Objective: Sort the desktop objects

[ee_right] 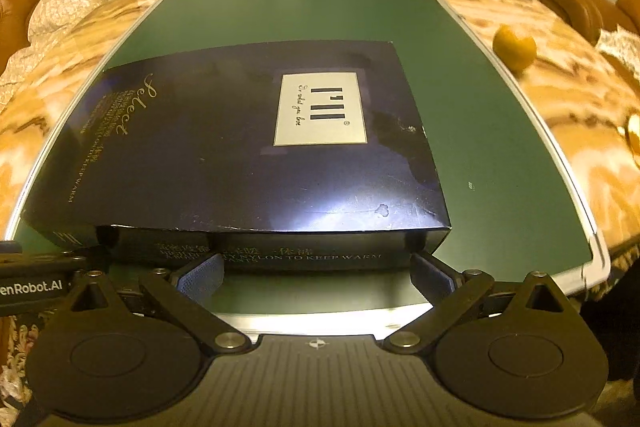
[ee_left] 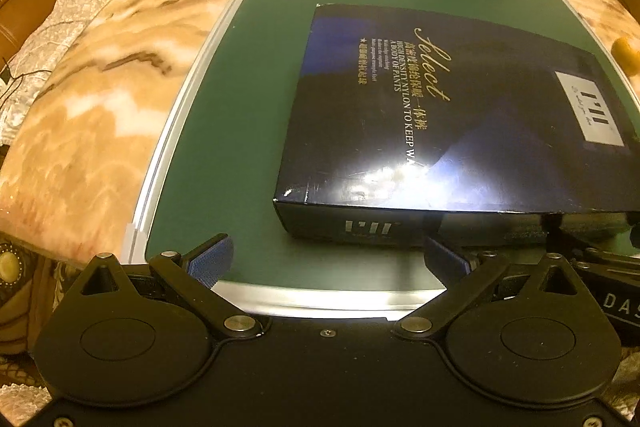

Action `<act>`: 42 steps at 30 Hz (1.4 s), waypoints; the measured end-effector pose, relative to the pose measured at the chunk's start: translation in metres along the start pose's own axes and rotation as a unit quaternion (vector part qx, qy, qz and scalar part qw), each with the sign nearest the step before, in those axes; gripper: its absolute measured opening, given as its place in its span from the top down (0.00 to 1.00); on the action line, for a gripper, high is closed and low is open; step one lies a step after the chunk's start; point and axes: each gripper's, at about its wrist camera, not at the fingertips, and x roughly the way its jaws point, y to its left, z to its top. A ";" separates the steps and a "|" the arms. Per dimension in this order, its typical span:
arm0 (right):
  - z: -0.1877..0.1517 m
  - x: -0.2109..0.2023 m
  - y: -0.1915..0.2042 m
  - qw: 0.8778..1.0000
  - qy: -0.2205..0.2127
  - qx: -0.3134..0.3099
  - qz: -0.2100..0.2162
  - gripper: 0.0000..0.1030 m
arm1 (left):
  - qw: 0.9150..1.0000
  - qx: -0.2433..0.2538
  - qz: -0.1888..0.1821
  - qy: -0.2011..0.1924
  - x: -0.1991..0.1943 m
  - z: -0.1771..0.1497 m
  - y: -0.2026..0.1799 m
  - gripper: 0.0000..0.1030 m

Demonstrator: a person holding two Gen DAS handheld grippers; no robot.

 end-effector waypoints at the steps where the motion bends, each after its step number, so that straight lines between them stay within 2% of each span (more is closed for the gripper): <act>1: 0.003 0.002 0.000 1.000 -0.001 -0.002 -0.001 0.01 | 1.000 0.000 0.000 -0.002 0.001 0.003 0.000 0.00; 12: 0.031 0.024 0.002 1.000 -0.007 -0.001 0.007 0.01 | 1.000 -0.002 0.011 -0.012 0.020 0.034 -0.006 0.00; 21: 0.036 0.027 -0.004 1.000 -0.002 0.014 0.023 0.01 | 1.000 0.004 0.016 -0.011 0.022 0.036 -0.009 0.00; 32: 0.025 -0.010 0.000 0.999 -0.015 0.016 0.027 0.01 | 1.000 0.001 0.015 -0.020 -0.004 0.021 -0.003 0.00; 42: -0.002 -0.055 0.012 0.999 -0.020 0.015 0.032 0.00 | 0.999 -0.020 0.006 -0.027 -0.040 -0.009 0.012 0.00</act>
